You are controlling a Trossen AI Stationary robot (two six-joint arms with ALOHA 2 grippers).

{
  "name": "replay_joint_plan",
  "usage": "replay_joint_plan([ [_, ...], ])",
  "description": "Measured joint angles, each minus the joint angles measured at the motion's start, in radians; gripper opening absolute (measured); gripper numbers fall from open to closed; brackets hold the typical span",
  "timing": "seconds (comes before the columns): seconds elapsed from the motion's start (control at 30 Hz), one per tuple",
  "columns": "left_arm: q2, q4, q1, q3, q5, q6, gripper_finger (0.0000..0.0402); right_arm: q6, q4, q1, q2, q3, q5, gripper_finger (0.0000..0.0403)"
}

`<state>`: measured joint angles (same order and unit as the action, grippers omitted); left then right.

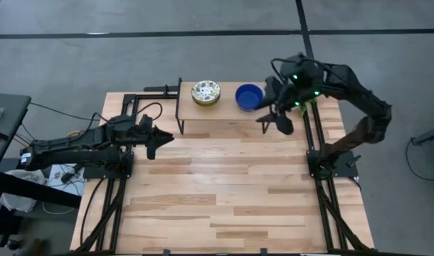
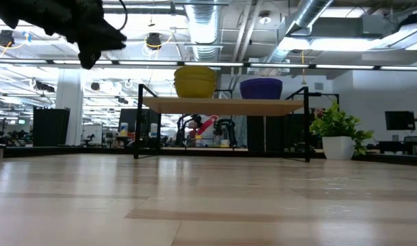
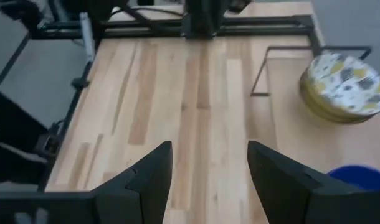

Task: Pick & Place Mini bowls
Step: Return to Home Position

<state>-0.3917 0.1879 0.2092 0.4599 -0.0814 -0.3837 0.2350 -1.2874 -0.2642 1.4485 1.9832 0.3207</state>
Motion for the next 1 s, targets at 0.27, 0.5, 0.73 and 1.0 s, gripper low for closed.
replay_joint_plan([
  [0.27,0.123,-0.01,0.0,0.0,-0.013,0.02,0.0082,-0.081,0.237,0.028,-0.211,-0.362,0.013,0.0198],
  [0.5,0.164,-0.01,0.0,0.0,-0.058,0.044,0.0082,-0.218,0.524,0.028,-0.44,-0.741,0.012,0.0196],
  [0.73,0.163,-0.01,0.0,0.0,-0.058,0.058,0.0082,-0.344,0.763,0.028,-0.677,-1.056,0.009,0.0194],
  [1.0,0.163,-0.01,0.0,0.0,-0.058,0.089,0.0082,-0.475,0.902,0.029,-0.952,-1.314,-0.031,0.0195],
])
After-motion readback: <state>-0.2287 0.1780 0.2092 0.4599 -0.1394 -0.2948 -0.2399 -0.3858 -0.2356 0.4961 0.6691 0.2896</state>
